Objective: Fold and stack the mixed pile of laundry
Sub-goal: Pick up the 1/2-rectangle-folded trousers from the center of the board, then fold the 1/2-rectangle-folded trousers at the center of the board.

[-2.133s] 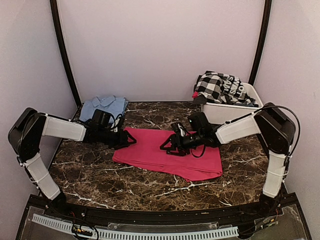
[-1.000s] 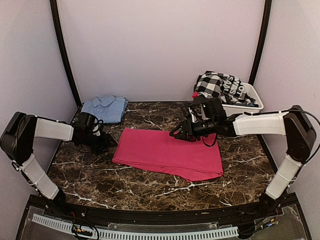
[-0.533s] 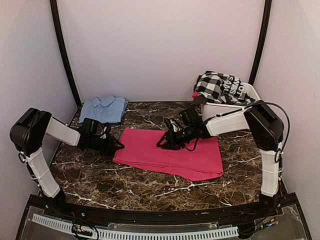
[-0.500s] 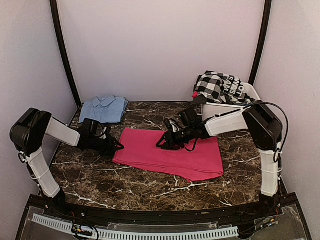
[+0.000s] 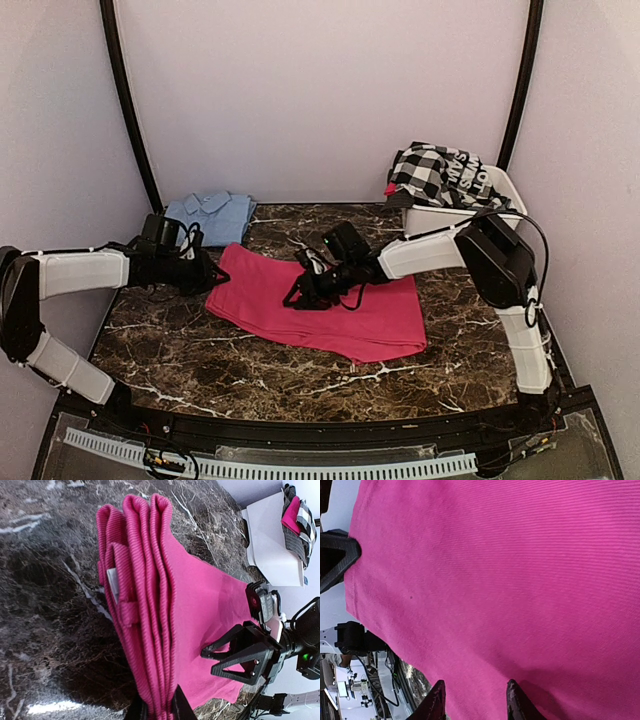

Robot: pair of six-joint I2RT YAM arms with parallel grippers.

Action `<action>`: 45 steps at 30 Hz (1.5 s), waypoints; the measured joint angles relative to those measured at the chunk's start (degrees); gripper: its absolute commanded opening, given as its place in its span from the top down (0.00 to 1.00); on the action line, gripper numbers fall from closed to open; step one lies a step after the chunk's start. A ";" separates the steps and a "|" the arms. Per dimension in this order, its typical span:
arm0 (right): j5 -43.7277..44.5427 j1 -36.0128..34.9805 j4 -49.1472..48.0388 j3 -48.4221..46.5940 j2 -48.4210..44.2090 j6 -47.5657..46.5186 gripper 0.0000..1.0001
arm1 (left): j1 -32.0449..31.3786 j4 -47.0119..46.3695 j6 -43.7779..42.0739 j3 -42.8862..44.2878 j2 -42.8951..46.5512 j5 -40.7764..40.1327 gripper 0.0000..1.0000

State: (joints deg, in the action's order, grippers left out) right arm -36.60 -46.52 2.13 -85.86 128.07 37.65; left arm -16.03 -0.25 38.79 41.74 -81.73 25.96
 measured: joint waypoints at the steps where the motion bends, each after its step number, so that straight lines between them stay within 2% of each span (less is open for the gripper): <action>1: -0.28 -0.68 0.13 -1.14 0.22 0.46 0.60 | 0.00 2.71 -0.63 1.16 1.25 -1.57 1.00; 4: -1.27 -1.92 0.22 -2.36 -0.92 1.29 0.57 | 0.00 11.34 -2.40 5.66 3.10 -5.77 1.00; 7: -0.87 -1.57 1.86 0.22 -6.10 0.76 0.53 | 0.00 17.86 -4.20 9.49 3.76 -9.57 1.00; 13: 3.30 6.91 5.49 16.90 -29.64 -2.19 0.50 | -0.26 29.62 -7.80 15.58 4.66 -15.50 1.00; 16: 6.12 13.14 6.75 24.65 -36.00 -3.32 0.50 | -1.31 33.35 -9.20 18.12 4.63 -17.66 1.00; 21: 8.48 17.62 9.84 32.37 -32.48 -4.28 0.54 | -4.98 36.50 -10.40 22.73 3.39 -19.56 1.00; 26: 9.01 17.59 10.36 31.80 -25.97 -5.60 0.59 | -7.54 37.29 -10.95 25.55 1.36 -20.44 1.00; 30: 10.62 17.57 9.66 30.99 -25.42 -6.95 0.60 | -8.44 37.33 -11.28 26.10 0.13 -20.79 1.00; 34: 8.09 17.59 6.86 31.01 -24.06 -7.13 0.63 | -9.66 37.66 -11.65 27.80 -1.44 -20.96 1.00; 36: 6.51 17.57 4.94 30.88 -23.10 -6.93 0.69 | -10.16 37.79 -11.65 28.85 -2.03 -20.94 1.00; 41: 2.84 17.59 0.79 30.27 -20.11 -5.25 0.98 | -11.65 38.64 -11.63 31.56 -3.45 -20.92 1.00; 45: 0.13 17.40 -2.43 30.99 -19.52 -3.13 1.00 | -12.87 38.56 -11.56 34.03 -4.83 -19.87 1.00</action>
State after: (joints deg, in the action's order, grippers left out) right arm -36.47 -29.12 -0.30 -54.87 108.55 34.52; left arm -28.91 38.30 27.22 75.77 -86.56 6.09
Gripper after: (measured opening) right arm 0.016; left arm 0.124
